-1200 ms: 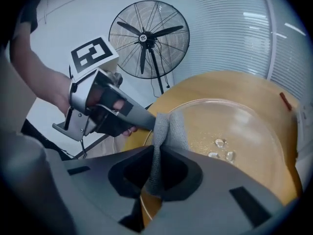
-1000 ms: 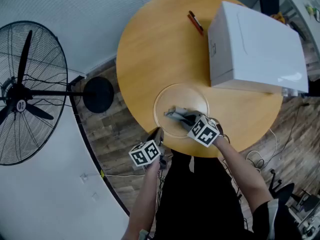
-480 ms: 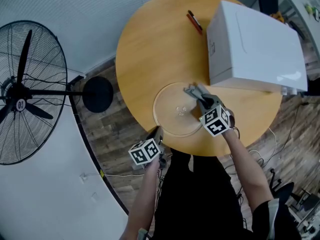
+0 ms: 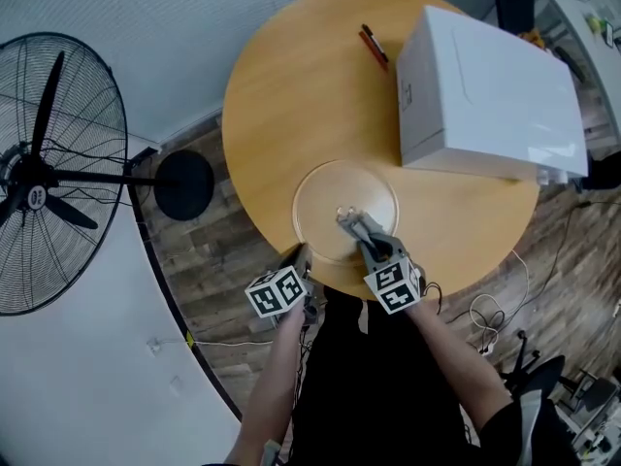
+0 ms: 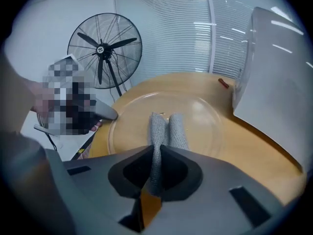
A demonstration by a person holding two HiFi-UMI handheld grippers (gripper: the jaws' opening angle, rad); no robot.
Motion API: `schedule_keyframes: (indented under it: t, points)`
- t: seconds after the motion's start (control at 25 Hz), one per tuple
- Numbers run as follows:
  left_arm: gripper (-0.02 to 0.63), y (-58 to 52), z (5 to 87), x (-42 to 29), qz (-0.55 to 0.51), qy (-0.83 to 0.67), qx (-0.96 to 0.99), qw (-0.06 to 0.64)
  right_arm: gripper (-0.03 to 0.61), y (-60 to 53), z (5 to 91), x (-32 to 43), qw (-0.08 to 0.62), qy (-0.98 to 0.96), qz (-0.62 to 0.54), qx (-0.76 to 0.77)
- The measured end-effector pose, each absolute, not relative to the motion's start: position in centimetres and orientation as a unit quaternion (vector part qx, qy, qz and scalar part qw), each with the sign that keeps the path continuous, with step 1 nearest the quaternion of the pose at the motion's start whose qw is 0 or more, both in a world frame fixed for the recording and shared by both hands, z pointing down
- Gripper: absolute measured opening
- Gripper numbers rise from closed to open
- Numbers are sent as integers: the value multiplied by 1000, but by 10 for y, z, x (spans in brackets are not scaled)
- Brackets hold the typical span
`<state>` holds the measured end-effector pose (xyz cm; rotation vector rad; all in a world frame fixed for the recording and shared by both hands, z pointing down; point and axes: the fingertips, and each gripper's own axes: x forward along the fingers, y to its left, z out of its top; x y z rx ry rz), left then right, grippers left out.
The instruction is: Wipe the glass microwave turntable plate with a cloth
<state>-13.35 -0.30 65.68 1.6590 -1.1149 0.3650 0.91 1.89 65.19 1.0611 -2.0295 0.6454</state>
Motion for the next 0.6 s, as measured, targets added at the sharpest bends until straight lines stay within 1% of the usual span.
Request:
schedule_keyframes:
  t: [0.12,0.32,0.6]
  points:
    - [34,-3,657,-134,155,-469,695,522,40,35,653,-17,382,-801,253,384]
    - [34,-3,657,-132,157,-468,699,518,40,47,655,-52,378,-816,264,348]
    - [37,-3,658,-132,168,-466,702,512,43,47,654,-57,369,-819,293,327]
